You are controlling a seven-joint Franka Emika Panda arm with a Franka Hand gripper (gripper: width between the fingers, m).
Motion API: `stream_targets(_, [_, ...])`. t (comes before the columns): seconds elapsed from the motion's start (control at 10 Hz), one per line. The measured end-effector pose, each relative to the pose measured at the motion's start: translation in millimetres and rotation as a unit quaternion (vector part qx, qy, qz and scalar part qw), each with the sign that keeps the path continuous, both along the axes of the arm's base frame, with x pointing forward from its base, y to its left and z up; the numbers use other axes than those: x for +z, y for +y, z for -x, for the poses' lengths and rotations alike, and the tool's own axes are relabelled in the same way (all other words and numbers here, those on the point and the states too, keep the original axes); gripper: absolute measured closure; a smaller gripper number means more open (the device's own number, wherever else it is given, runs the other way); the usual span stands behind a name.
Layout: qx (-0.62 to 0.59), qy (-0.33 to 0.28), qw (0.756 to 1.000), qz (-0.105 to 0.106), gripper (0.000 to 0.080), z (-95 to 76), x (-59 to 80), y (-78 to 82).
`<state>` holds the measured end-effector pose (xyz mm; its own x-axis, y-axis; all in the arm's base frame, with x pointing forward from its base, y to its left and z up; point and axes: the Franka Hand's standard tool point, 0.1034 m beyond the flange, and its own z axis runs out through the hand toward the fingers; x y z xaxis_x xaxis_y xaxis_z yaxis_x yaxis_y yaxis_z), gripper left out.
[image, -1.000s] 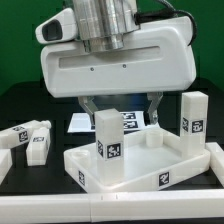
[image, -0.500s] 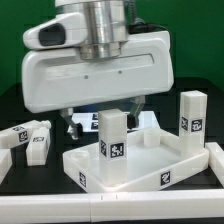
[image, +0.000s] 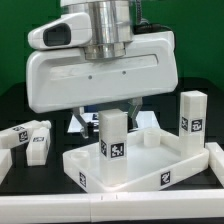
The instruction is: Assemble desk
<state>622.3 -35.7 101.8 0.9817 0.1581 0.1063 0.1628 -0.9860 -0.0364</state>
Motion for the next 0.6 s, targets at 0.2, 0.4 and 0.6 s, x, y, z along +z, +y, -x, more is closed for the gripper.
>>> stream_targets(0.2, [-0.080, 0.003, 0.997, -0.008, 0.0515, -0.5, 0.5, 0.2])
stream_targets(0.4, [-0.241, 0.006, 0.970, -0.025, 0.0515, -2.5, 3.8, -0.1])
stream_targets(0.6, [-0.402, 0.014, 0.914, -0.053, 0.0515, -0.6, 1.6, -2.5])
